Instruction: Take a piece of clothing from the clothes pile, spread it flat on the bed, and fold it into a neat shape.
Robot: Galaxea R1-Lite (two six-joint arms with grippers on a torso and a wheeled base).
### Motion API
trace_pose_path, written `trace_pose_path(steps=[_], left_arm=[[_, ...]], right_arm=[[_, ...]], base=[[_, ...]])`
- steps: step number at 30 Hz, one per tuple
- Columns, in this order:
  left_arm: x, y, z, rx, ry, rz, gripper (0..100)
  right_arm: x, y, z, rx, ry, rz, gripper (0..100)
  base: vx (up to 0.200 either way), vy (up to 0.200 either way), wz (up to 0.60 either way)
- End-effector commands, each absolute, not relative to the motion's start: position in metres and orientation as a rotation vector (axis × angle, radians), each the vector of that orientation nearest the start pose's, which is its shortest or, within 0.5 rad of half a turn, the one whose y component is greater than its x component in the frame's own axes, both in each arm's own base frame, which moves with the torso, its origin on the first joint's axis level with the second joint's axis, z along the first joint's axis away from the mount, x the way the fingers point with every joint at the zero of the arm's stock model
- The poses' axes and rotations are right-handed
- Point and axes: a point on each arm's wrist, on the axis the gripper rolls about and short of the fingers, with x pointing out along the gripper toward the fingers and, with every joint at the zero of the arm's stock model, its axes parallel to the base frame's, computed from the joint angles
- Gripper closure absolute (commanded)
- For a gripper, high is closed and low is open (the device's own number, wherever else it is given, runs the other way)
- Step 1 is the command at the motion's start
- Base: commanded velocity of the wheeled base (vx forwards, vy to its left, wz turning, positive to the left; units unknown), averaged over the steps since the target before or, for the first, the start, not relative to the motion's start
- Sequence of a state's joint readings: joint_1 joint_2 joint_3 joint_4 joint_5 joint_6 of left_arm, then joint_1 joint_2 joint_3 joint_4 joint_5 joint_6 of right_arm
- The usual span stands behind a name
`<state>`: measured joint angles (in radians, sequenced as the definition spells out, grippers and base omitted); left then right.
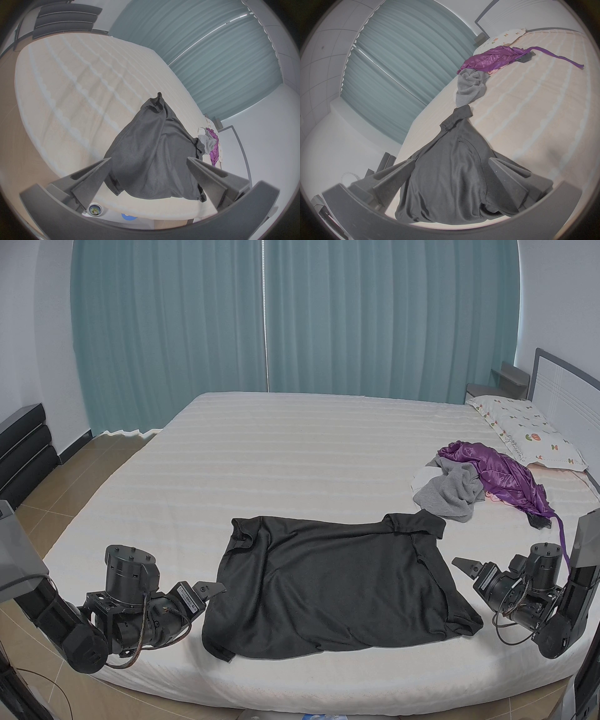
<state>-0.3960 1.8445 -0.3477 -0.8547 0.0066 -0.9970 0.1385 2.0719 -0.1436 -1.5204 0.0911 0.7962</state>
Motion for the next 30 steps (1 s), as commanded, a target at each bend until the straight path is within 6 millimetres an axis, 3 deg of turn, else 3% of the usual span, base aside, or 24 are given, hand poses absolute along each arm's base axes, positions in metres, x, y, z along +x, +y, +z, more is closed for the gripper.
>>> trace_pose_path(steps=[1,4,10,25,30], left_arm=[[0.2307,-0.0962,0.0584,-0.822,0.76,-0.025,0],[0.2305,-0.0965,0.0584,-0.821,0.761,-0.026,0],[0.2303,-0.0964,0.0595,-0.824,0.757,-0.028,0],[0.2315,-0.0971,0.0611,-0.862,0.755,-0.025,0],[0.2313,-0.0975,0.0615,-0.864,0.755,-0.027,0]], right_arm=[[0.2409,0.0386,0.0306,0.767,0.49,0.06,0],[0.2377,0.0429,0.0314,0.764,0.492,0.079,0],[0.237,0.0435,0.0331,0.763,0.486,0.083,0],[0.2362,0.0438,0.0333,0.763,0.487,0.085,0],[0.2362,0.0438,0.0333,0.763,0.487,0.085,0]], base=[[0.0,0.0,0.0],[0.0,0.0,0.0],[-0.2,0.0,0.0],[0.0,0.0,0.0],[0.0,-0.2,0.0]])
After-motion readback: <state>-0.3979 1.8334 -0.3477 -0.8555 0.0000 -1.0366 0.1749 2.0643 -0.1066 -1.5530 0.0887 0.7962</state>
